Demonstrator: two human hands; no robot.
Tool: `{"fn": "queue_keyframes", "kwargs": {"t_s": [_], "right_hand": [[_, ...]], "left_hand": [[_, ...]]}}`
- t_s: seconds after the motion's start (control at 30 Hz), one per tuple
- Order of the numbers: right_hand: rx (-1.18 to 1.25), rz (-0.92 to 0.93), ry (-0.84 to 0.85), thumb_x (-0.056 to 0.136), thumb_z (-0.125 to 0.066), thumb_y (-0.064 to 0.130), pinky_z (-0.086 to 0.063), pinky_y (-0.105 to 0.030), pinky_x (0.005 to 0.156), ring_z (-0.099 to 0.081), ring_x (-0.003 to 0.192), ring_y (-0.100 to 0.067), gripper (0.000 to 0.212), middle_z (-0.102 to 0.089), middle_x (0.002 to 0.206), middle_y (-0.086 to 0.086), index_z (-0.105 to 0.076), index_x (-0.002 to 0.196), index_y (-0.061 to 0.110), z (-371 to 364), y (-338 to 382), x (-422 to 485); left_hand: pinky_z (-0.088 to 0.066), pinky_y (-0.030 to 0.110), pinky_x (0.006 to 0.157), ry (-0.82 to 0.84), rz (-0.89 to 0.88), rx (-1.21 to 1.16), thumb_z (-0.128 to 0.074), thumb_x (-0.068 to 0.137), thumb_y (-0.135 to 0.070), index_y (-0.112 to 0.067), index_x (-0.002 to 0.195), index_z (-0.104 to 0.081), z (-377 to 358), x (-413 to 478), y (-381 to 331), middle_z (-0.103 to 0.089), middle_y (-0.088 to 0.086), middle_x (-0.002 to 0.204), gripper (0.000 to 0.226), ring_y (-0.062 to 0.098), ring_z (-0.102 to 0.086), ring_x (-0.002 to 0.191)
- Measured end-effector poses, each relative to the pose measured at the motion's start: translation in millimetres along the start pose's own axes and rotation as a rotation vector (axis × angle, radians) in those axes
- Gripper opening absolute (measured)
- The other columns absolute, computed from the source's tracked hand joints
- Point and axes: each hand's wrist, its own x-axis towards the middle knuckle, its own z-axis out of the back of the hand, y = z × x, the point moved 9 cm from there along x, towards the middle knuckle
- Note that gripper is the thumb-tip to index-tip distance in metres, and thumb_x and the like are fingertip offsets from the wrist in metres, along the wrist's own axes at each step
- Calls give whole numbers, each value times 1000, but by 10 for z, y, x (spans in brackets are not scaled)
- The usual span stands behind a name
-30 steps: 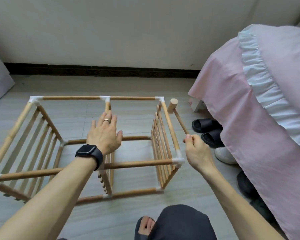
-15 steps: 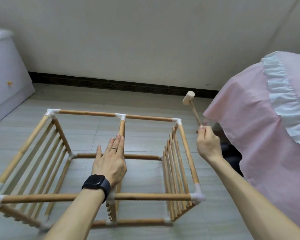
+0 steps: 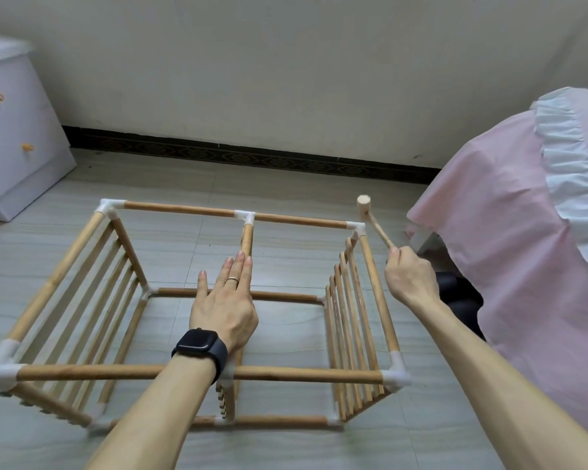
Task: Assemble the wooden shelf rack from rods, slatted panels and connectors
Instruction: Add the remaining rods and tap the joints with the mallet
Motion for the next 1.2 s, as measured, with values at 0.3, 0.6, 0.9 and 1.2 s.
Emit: {"fn": "queue_keyframes", "kwargs": {"t_s": [0.3,0.6,0.9,1.2], "right_hand": [[-36,-9,-3,109,-20,41,-36,-40,68,-51,79,-28,48,-56,89,-9,-57,104,10,12,-14,-20],[350,200,196,108,-42,35,-51,-33,59,-61,65,-18,24,-67,82,-6,-56,106,17,-308,791,-685],[787,523,47,98,-66,38,-52,-21,60,-69,70,-7,12,-72,75,8,-69,92,29,301,1891,-1225],[1311,455,292,103,-48,20,-34,-20,44,-36,48,-9,26,-40,58,5,-48,77,16,-24,2435,-1763]], "left_hand": [[9,52,123,-3,5,0,-20,106,-21,-23,158,17,-11,21,1,25,-7,164,65,13,18,153],[5,51,123,5,4,-25,-17,107,-42,-24,160,7,19,-44,24,9,-7,167,62,12,8,155],[-30,47,116,47,159,271,-27,105,-44,-23,148,-42,936,-68,1493,-41,3,156,50,21,-33,145],[-8,48,125,-6,308,18,-30,104,-49,-18,162,-9,545,-869,2164,2,2,170,69,18,4,156]]}}
